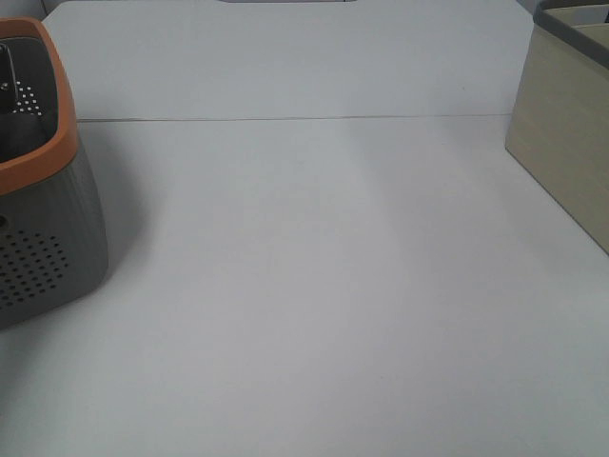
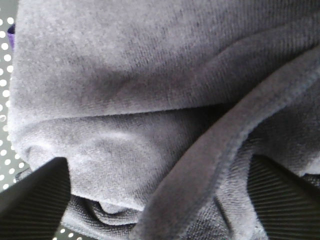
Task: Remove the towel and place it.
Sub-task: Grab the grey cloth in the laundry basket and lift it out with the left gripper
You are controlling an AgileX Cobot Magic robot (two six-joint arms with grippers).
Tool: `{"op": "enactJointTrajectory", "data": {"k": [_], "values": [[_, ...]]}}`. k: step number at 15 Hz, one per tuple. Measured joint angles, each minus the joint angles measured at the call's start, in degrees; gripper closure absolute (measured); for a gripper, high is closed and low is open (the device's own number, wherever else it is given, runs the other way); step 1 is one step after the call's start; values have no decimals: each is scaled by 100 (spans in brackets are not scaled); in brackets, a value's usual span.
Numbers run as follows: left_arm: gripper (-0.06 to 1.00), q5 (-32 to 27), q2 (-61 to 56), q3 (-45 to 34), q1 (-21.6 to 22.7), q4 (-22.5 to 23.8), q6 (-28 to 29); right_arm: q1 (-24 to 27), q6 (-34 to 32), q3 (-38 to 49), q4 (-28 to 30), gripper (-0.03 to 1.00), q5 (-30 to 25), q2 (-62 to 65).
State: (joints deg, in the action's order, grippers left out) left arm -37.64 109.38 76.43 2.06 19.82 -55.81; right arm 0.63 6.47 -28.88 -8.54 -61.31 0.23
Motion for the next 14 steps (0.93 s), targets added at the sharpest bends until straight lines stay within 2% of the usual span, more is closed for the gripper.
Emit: {"op": "enactJointTrajectory", "data": {"k": [5, 6, 8, 10, 12, 14], "values": [[55, -11, 0, 0, -11, -246, 160, 0, 0, 0, 0, 31, 0, 0], [60, -17, 0, 0, -17, -246, 355, 0, 0, 0, 0, 31, 0, 0], [62, -97, 0, 0, -57, -229, 682, 0, 0, 0, 0, 31, 0, 0], [67, -149, 0, 0, -63, -212, 779, 0, 0, 0, 0, 31, 0, 0], [87, -258, 0, 0, -63, -195, 779, 0, 0, 0, 0, 31, 0, 0], [94, -401, 0, 0, -63, -195, 779, 0, 0, 0, 0, 31, 0, 0]]}}
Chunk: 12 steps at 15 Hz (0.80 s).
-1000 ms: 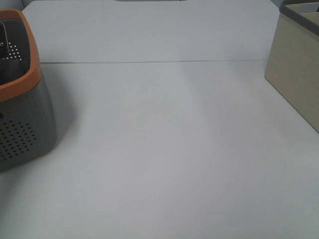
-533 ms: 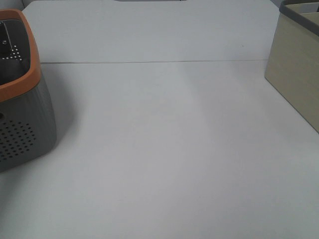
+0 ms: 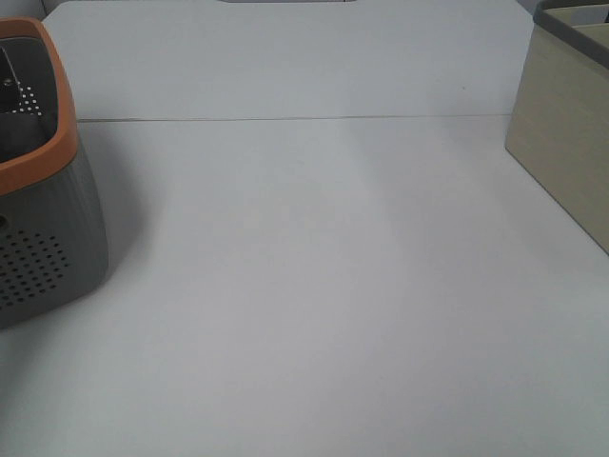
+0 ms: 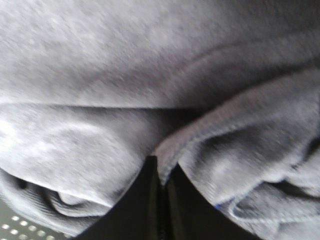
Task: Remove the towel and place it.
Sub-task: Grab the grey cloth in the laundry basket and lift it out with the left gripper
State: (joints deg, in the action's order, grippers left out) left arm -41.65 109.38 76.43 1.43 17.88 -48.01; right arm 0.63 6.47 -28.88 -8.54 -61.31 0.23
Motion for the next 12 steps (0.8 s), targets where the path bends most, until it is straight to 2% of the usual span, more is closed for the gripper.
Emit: {"op": "enactJointTrajectory", "data": {"k": [1, 5, 9, 12], "values": [[94, -92, 0, 0, 0, 0, 0, 0, 0, 0, 0, 31, 0, 0], [94, -584, -298, 6, 0, -739, 258, 0, 0, 0, 0, 31, 0, 0], [94, -1301, -802, 6, 0, -1163, 264, 0, 0, 0, 0, 31, 0, 0], [94, -1392, -1175, 11, 0, -1627, 327, 0, 0, 0, 0, 31, 0, 0]]}}
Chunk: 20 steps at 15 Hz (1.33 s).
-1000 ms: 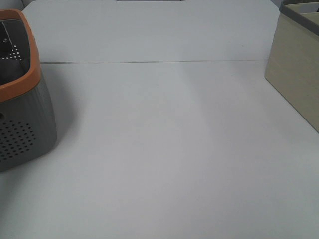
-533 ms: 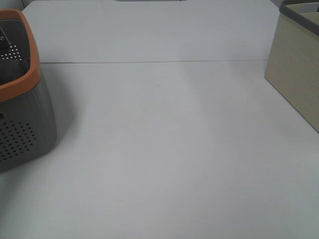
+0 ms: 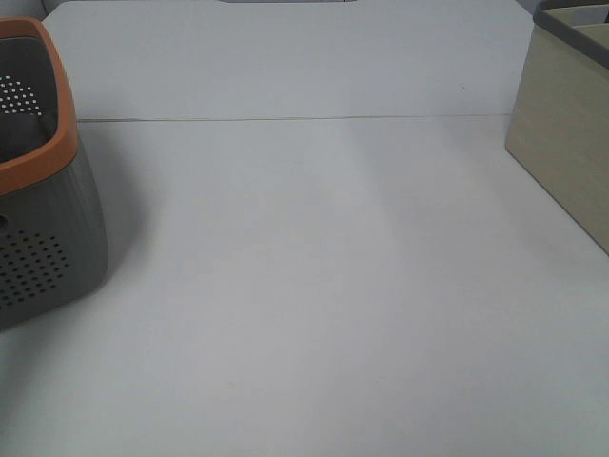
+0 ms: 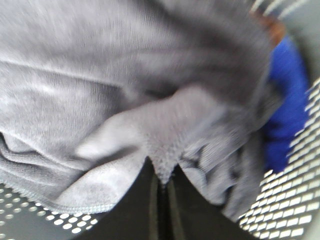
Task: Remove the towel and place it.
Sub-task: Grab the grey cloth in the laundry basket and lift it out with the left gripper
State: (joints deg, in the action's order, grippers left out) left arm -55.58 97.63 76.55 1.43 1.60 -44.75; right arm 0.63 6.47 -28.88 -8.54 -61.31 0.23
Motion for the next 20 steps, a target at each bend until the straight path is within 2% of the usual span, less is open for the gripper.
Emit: {"op": "enactJointTrajectory", "data": {"k": [1, 3, 5, 7, 11, 17, 20], "values": [[94, -6, -80, 0, 0, -160, 235, 0, 0, 0, 0, 31, 0, 0], [94, 52, -109, 23, 0, -367, 1134, 0, 0, 0, 0, 31, 0, 0], [94, 80, -109, 23, 0, -378, 2160, 0, 0, 0, 0, 31, 0, 0], [94, -132, -109, 40, 0, -384, 2722, 0, 0, 0, 0, 31, 0, 0], [94, -1301, -149, 642, 0, -401, 2802, 0, 0, 0, 0, 31, 0, 0], [94, -1375, -424, 1868, 0, -980, 2813, 0, 0, 0, -11, 31, 0, 0], [94, -1392, -693, 2252, 0, -1106, 2882, 0, 52, -63, -413, 31, 40, -372]]}}
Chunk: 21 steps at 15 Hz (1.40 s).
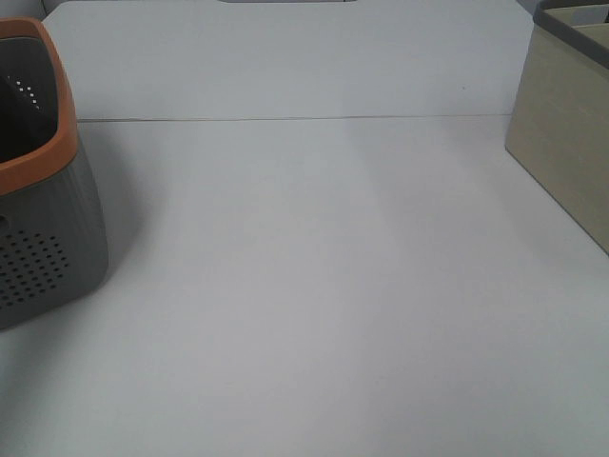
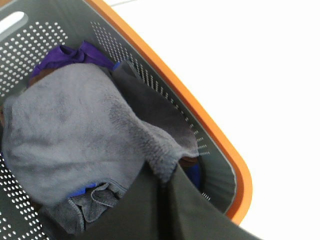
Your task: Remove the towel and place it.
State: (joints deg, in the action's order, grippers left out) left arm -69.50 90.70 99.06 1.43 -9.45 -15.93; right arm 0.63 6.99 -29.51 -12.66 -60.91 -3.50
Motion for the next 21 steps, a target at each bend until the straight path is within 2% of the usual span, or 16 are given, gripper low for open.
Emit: {"op": "enactJointTrajectory", "data": {"k": [2, 5, 6, 9, 11, 15, 19, 21], "values": [[94, -11, -97, 155, 0, -80, 6, 0, 126, -143, -286, 31, 34, -458], [94, -17, -178, 481, 0, -344, 74, 0, 481, -516, -1209, 31, 304, -1432], [94, -17, -195, 676, 0, -510, 86, 0, 1014, -693, -1828, 31, 453, -1960], [94, -29, -223, 819, 0, -607, 86, 0, 1673, -985, -2515, 22, 596, -2452], [94, -34, -241, 837, 0, -625, 86, 0, 1851, -1100, -2659, 20, 705, -2584], [94, -40, -246, 1249, 0, -940, 86, 0, 2275, -1392, -2710, 20, 762, -3363], [94, -40, -246, 1684, 0, -1026, 86, 0, 2807, -2114, -2716, 20, 940, -4463], [94, 80, -183, 2017, -40, -1272, 86, 0, 3025, -2521, -2853, 20, 963, -5168]]}}
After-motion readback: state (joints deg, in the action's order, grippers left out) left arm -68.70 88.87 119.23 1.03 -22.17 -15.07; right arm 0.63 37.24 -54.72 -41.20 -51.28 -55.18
